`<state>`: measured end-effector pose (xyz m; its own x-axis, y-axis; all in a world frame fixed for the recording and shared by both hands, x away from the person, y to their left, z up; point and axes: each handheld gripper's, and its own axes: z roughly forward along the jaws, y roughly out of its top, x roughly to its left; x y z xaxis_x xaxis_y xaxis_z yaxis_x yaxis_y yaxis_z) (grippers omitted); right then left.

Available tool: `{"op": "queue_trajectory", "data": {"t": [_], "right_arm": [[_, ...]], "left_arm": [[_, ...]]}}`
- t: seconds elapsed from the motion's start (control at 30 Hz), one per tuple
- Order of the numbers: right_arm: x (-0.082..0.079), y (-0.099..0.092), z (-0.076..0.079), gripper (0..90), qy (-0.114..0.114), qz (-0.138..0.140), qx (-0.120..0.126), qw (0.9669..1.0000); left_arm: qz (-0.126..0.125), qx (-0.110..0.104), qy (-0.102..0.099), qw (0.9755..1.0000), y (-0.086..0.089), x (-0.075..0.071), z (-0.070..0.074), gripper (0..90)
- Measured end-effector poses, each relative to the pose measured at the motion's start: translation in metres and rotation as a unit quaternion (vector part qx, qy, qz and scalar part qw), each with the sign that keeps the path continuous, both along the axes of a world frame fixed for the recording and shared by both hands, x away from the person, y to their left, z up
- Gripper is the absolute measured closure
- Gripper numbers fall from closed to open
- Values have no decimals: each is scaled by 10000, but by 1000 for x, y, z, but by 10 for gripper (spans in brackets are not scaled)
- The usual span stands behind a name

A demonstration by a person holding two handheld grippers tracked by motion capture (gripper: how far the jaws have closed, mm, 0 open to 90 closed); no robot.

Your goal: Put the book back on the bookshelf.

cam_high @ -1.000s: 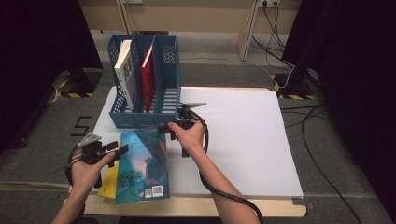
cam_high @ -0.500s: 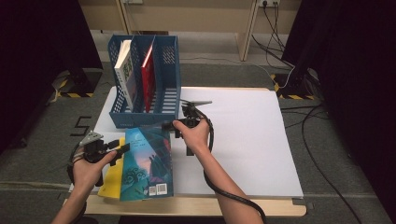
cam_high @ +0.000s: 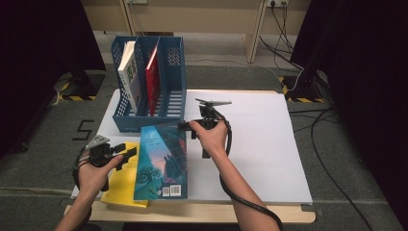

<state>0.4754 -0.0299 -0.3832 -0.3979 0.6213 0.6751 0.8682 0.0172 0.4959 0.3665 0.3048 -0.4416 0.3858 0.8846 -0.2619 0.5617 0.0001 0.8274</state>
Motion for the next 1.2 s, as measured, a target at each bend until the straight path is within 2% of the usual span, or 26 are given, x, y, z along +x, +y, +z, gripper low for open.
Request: {"op": "queue_trajectory", "data": {"t": [0.33,0.67,0.7,0.73,0.77,0.8,0.83,0.87,0.93,1.2], "right_arm": [[-2,-22,7,746,-100,-213,-84,9997],[-4,-42,11,748,-101,-366,-123,9992],[-5,-44,11,748,-162,-327,-156,9992],[-6,-45,12,748,-198,-402,-339,9984],[-7,-46,11,749,-240,-364,-387,9983],[-8,-45,10,749,-277,-337,-511,9977],[-9,-46,8,749,-323,-424,-715,9960],[-9,-47,7,750,-287,-451,-722,9960],[-8,-55,4,750,-206,-501,-543,9971],[-8,-61,7,750,-280,-538,-655,9960]], "left_arm": [[-132,3,-79,9999,-12,4,7,414],[-251,16,-119,9996,-20,8,11,414],[-246,17,-116,9996,-20,8,11,414],[-246,16,-115,9996,-20,9,10,414],[-253,16,-110,9996,-20,9,10,414],[-251,17,-112,9996,-21,9,10,414],[-255,17,-106,9996,-21,9,10,414],[-267,18,-105,9996,-22,9,10,414],[-274,31,-98,9996,-23,9,10,414],[-339,43,-134,9993,-26,11,13,414]]}}
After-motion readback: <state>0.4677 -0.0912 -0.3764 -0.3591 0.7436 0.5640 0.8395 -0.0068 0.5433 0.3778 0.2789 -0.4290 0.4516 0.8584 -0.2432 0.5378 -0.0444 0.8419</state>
